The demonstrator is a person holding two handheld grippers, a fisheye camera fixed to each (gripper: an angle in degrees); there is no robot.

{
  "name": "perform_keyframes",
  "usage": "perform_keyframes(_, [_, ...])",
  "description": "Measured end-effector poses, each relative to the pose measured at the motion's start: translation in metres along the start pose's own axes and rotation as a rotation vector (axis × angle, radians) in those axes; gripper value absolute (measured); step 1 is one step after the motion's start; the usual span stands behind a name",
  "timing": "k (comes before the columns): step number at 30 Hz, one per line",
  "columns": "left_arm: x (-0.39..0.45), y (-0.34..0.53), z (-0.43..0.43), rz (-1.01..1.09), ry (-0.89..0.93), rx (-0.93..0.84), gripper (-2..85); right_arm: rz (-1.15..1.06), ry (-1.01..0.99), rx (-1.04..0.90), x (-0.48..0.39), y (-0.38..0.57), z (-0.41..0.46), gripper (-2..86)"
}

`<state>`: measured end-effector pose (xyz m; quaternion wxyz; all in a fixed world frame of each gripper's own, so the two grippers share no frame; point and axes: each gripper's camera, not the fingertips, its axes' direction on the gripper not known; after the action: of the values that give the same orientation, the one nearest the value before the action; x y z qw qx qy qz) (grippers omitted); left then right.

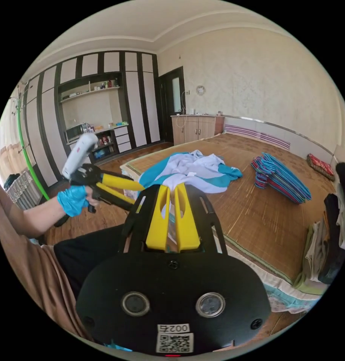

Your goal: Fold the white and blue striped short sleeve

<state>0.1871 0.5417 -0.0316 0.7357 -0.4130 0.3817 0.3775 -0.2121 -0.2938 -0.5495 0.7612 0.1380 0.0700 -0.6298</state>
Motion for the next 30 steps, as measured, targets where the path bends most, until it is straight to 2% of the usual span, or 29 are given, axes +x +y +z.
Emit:
perform_keyframes(3, [-0.007, 0.016, 0.027, -0.055, -0.050, -0.088, 17.5, -0.018, -0.007, 0.033, -0.011, -0.004, -0.016, -0.8])
perform_keyframes(8, [-0.016, 0.030, 0.040, -0.183, 0.027, -0.026, 19.4, -0.060, 0.064, 0.041, -0.034, -0.005, -0.035, -0.8])
perform_keyframes(17, [0.010, 0.069, 0.002, -0.039, 0.114, 0.054, 18.4, -0.010, 0.122, 0.098, -0.031, -0.008, -0.087, -0.8])
perform_keyframes(22, [0.024, 0.096, 0.007, -0.090, 0.027, 0.038, 18.5, -0.052, 0.135, 0.118, -0.046, -0.010, -0.115, -0.8])
perform_keyframes(26, [0.035, 0.099, 0.013, -0.140, 0.022, 0.066, 19.1, -0.055, 0.156, 0.151, -0.061, -0.012, -0.138, -0.8])
perform_keyframes(30, [0.052, 0.091, 0.022, -0.169, -0.066, 0.043, 19.4, -0.032, 0.214, 0.209, -0.067, -0.017, -0.163, -0.8])
